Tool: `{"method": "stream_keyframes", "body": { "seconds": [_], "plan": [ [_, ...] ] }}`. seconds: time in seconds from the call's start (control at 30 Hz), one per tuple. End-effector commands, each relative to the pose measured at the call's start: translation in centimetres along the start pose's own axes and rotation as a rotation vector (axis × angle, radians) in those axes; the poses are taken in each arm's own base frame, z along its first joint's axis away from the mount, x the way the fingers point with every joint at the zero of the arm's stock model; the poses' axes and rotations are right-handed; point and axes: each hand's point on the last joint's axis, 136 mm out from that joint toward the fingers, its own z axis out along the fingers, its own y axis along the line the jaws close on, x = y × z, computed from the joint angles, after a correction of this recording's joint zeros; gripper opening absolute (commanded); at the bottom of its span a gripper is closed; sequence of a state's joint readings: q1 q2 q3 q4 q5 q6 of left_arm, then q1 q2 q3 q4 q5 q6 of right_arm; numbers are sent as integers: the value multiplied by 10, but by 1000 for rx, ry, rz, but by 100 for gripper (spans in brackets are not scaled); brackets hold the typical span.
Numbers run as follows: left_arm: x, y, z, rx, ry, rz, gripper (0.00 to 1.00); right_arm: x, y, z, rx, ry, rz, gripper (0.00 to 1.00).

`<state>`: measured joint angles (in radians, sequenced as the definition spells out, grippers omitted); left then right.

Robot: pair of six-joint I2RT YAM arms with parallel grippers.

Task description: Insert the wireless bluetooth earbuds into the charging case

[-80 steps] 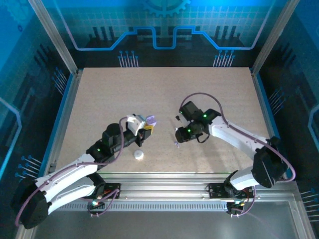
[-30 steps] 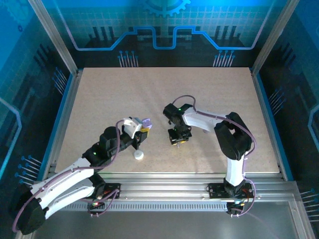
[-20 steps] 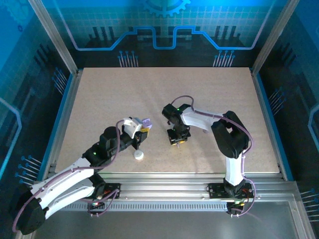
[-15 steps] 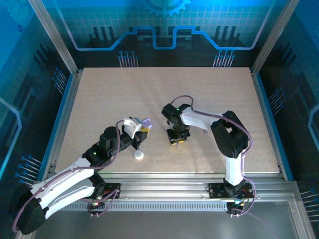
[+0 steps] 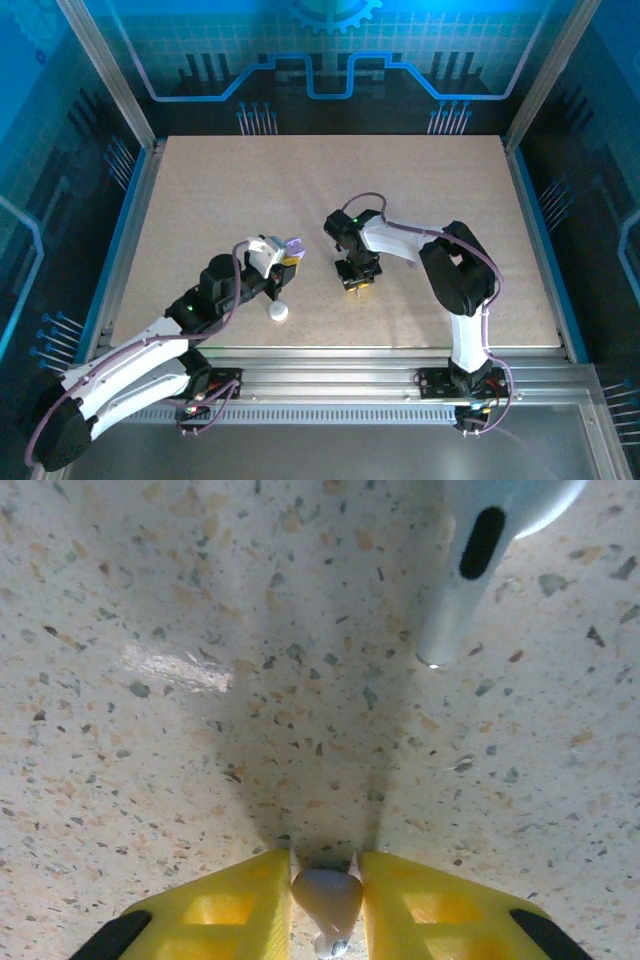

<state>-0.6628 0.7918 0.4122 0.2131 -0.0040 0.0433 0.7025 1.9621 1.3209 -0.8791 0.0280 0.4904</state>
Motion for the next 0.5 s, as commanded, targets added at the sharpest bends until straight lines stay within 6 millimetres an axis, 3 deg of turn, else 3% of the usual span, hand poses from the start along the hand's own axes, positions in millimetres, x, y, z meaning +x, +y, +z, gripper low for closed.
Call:
{"method": "stream_keyframes", "body": {
  "seconds": [0.0,0.33,0.47],
  "plan": [
    [-1,3,-1,-10,-4,11,15,-1,2,6,31,0,-24,23],
    [1,3,-1,-10,3,9,15,4,2,5,45,0,-23,22],
    [5,2,1,-5,11,6,15,1,2,-9,46,-50,-17,20]
  ]
}}
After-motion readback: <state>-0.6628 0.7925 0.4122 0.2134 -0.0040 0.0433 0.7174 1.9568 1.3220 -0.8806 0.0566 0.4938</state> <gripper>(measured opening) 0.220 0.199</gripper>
